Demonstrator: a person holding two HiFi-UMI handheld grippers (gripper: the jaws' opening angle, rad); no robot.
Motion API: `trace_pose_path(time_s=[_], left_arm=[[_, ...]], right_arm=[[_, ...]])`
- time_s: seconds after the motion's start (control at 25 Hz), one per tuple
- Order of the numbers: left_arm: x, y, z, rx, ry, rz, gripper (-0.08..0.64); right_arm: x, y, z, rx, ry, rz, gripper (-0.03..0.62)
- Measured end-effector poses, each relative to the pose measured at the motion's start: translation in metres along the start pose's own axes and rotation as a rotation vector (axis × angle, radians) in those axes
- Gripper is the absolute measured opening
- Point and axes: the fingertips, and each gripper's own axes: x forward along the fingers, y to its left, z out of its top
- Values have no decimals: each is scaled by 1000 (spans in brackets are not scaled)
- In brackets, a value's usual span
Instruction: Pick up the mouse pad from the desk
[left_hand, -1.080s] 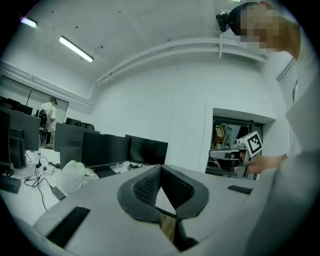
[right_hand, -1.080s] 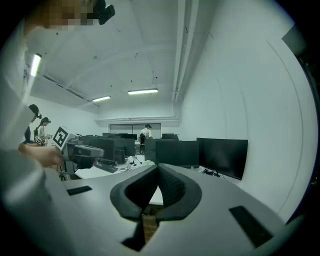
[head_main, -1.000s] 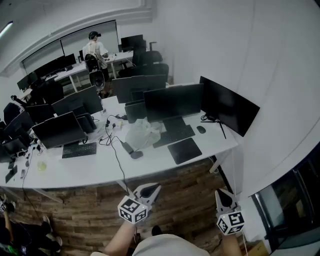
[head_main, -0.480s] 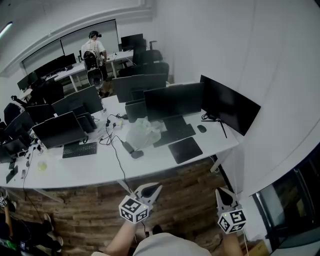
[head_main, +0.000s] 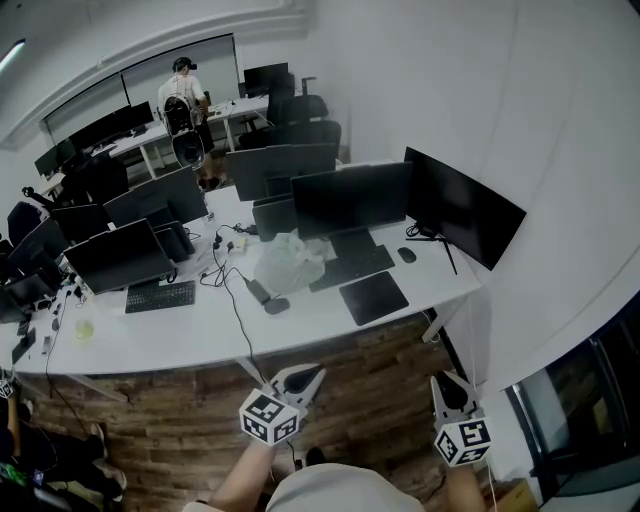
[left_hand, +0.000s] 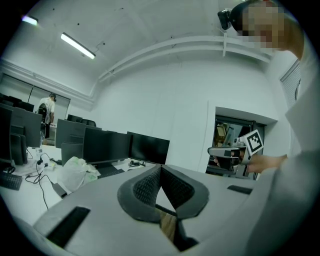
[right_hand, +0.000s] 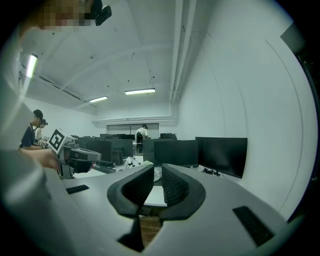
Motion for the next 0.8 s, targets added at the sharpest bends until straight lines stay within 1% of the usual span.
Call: trace_pose_path(time_s=[0.32,0.48,0.56,0.8], left_arm=[[-5,13,0,4,3,-3,15],[-9,20,0,8,1,-12,15],[-12,22,-1,11,0,-23,15],[-21,31,-3,16,1,-48,15]], right_arm=[[12,10,1,2,7,1,137],[19,17,0,-3,16,-1,166],[21,21,-1,-4,22,-6,190],[27,32,-4,-3,30,-24,218]])
